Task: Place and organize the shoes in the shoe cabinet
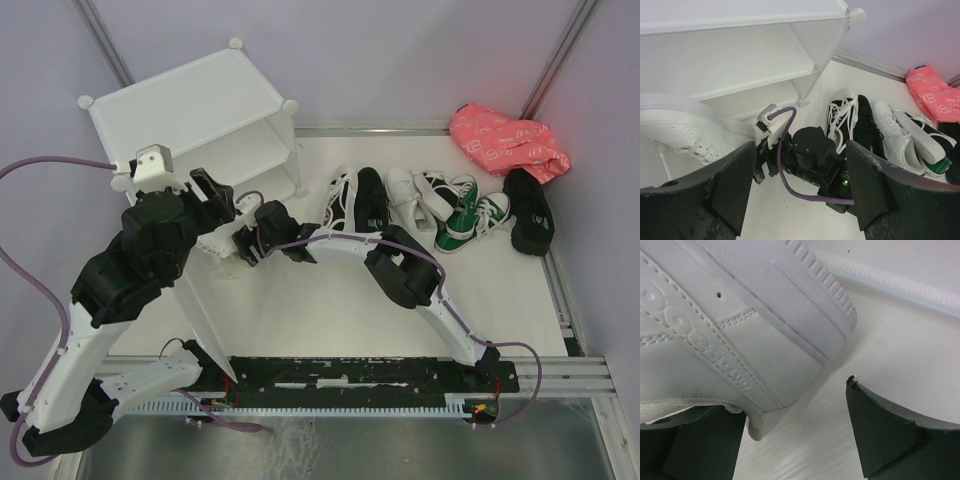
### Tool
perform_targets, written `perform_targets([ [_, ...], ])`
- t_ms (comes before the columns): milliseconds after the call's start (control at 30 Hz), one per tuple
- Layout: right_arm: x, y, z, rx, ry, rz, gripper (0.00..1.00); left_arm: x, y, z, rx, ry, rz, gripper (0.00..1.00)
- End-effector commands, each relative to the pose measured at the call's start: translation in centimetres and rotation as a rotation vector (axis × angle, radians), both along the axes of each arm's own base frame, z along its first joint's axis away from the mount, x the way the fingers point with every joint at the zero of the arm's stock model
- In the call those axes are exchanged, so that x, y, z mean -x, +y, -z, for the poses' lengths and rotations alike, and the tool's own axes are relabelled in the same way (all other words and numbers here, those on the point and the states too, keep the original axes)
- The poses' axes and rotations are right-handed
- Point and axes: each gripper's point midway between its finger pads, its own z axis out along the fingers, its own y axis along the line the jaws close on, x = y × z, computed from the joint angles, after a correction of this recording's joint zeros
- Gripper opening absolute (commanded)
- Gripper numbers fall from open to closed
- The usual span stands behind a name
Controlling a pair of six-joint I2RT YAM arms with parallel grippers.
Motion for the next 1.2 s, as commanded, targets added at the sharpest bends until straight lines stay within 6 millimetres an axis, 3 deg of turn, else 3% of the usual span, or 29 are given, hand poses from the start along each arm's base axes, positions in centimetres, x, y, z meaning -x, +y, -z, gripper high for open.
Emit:
perform_targets([
  [0,-2.5,2.0,-4.1,-0.090,-0.178,0.050,0.84,0.1,0.2,-1.0,0.011,-0.038,0.003,0.79],
  [100,-2.5,2.6,-3.8,-0.090,-0.188,0.050,0.72,0.1,0.3,-0.9,0.002,-0.038,0.003,0.79],
  [267,-2.2,2.8,-3.7,-0.094,-0.143,0.075,0.36,0.2,0.2,-0.8,-0.001,-0.035,0.014,0.79],
  [367,-1.8,1.5,-5.9,-0.084,-0.111,0.134,0.19,0.5,0.5,-1.0,0.003,-0.041,0.011,0.79],
  [533,0.6,-1.3,-10.0,-0.079,0.063,0.241,0.01,1.0,1.0,-1.3,0.018,-0.053,0.005,0.79],
  [633,2.0,-2.5,-12.2,-0.060,0.143,0.282,0.00,1.1,1.0,-1.2,0.029,-0.053,0.007,0.79],
  [800,2.4,-4.2,-14.3,0.008,0.187,0.348,0.00,1.2,0.8,-0.9,0.040,-0.057,0.017,0.79],
  [967,4.9,-4.8,-11.8,0.092,0.313,0.309,0.00,1.4,0.9,-1.0,0.038,-0.064,0.023,0.79],
  [1167,7.7,-7.6,-9.5,0.159,0.367,0.311,0.00,1.5,1.3,-0.8,0.026,-0.070,0.017,0.79],
])
